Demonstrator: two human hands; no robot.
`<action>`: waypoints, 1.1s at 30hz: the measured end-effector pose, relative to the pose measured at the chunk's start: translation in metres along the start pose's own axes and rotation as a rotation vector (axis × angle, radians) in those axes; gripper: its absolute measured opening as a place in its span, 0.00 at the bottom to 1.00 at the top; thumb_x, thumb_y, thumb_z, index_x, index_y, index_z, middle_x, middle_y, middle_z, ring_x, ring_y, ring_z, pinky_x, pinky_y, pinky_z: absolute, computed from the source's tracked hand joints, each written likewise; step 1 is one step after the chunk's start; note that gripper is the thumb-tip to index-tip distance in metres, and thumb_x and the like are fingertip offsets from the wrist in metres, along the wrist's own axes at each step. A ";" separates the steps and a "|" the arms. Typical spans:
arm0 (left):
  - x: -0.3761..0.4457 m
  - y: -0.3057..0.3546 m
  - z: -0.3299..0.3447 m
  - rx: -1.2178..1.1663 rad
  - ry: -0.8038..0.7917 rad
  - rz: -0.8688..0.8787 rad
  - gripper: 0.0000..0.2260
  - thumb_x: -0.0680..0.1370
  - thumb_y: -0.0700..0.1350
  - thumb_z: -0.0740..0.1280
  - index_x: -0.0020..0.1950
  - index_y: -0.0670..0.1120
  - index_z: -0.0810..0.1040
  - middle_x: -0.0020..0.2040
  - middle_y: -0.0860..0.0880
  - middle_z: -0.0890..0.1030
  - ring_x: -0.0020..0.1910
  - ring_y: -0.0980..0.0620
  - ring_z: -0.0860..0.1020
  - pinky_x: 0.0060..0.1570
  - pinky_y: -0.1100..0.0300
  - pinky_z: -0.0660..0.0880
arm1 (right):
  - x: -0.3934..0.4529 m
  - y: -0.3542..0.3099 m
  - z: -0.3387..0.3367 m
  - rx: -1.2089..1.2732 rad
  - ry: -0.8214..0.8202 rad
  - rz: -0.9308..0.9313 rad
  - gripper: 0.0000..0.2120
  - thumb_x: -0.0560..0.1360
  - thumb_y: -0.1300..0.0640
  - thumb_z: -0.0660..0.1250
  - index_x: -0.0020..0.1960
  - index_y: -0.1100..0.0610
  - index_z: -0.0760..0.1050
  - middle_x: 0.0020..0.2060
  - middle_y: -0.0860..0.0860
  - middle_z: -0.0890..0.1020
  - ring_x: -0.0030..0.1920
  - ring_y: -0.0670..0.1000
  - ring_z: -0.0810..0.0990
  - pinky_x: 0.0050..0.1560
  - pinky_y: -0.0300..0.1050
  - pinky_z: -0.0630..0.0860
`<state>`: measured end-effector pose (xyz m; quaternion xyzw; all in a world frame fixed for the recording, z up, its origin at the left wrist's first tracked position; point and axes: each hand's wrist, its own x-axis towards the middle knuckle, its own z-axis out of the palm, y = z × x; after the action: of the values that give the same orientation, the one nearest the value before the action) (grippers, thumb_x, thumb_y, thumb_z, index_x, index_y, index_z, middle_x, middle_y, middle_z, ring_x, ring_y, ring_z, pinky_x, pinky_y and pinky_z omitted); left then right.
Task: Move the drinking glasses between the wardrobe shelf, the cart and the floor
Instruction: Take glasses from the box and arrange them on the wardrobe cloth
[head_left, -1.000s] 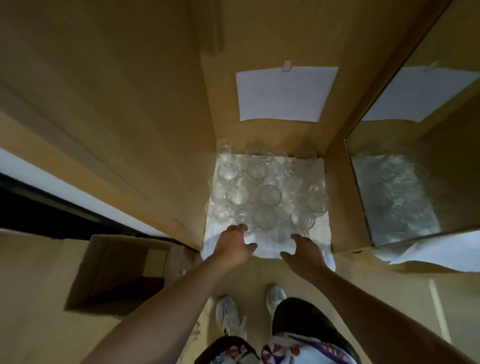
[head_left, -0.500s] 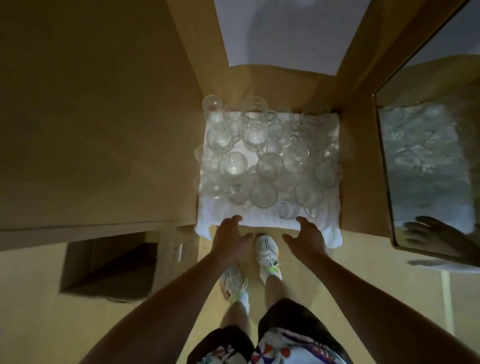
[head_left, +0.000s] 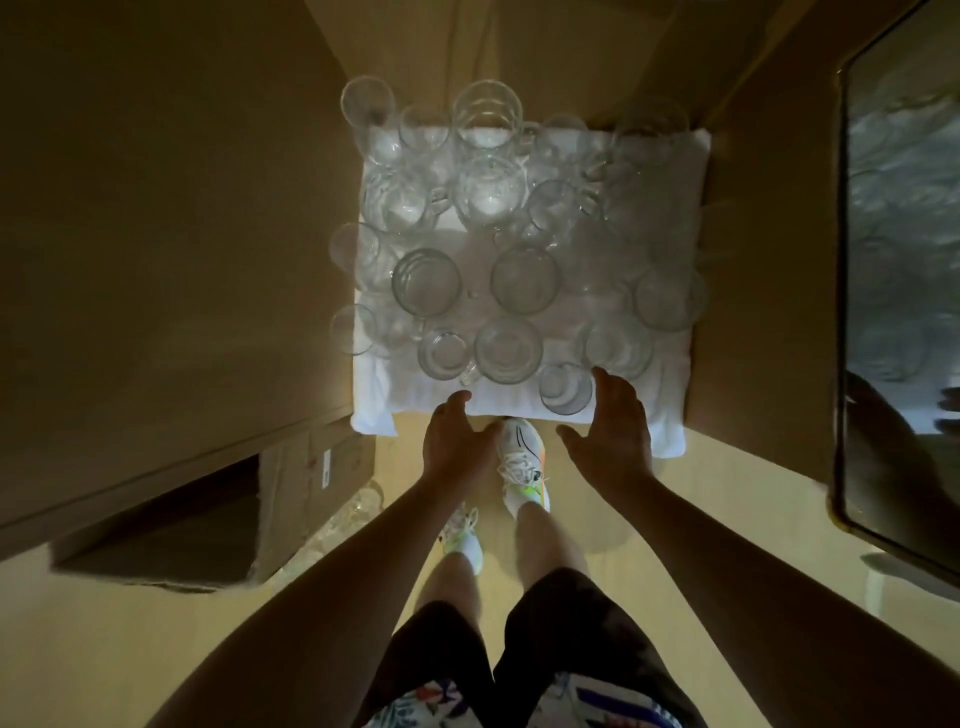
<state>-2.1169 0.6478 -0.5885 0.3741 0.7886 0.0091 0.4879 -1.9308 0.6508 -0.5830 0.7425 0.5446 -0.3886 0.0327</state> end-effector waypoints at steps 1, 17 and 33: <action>0.005 0.000 0.004 -0.022 0.011 -0.022 0.30 0.77 0.52 0.72 0.76 0.48 0.67 0.73 0.44 0.73 0.70 0.44 0.72 0.67 0.51 0.70 | 0.005 0.002 0.003 -0.002 0.007 -0.010 0.42 0.74 0.51 0.75 0.81 0.56 0.56 0.77 0.58 0.62 0.74 0.60 0.65 0.71 0.53 0.67; 0.041 -0.013 0.033 -0.183 0.132 -0.094 0.30 0.77 0.49 0.72 0.76 0.47 0.66 0.68 0.47 0.77 0.66 0.45 0.76 0.67 0.46 0.71 | 0.030 0.005 0.039 0.071 0.165 -0.116 0.40 0.69 0.55 0.80 0.75 0.56 0.65 0.73 0.57 0.67 0.73 0.58 0.67 0.67 0.48 0.67; 0.044 -0.011 0.047 -0.415 0.329 -0.184 0.14 0.74 0.50 0.76 0.56 0.47 0.78 0.48 0.57 0.80 0.52 0.54 0.82 0.48 0.65 0.65 | 0.017 0.011 0.053 0.112 0.348 -0.121 0.36 0.64 0.60 0.83 0.68 0.62 0.73 0.73 0.61 0.67 0.69 0.63 0.69 0.61 0.57 0.74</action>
<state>-2.0977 0.6497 -0.6510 0.1866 0.8690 0.1868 0.4184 -1.9480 0.6348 -0.6343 0.7649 0.5634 -0.2854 -0.1266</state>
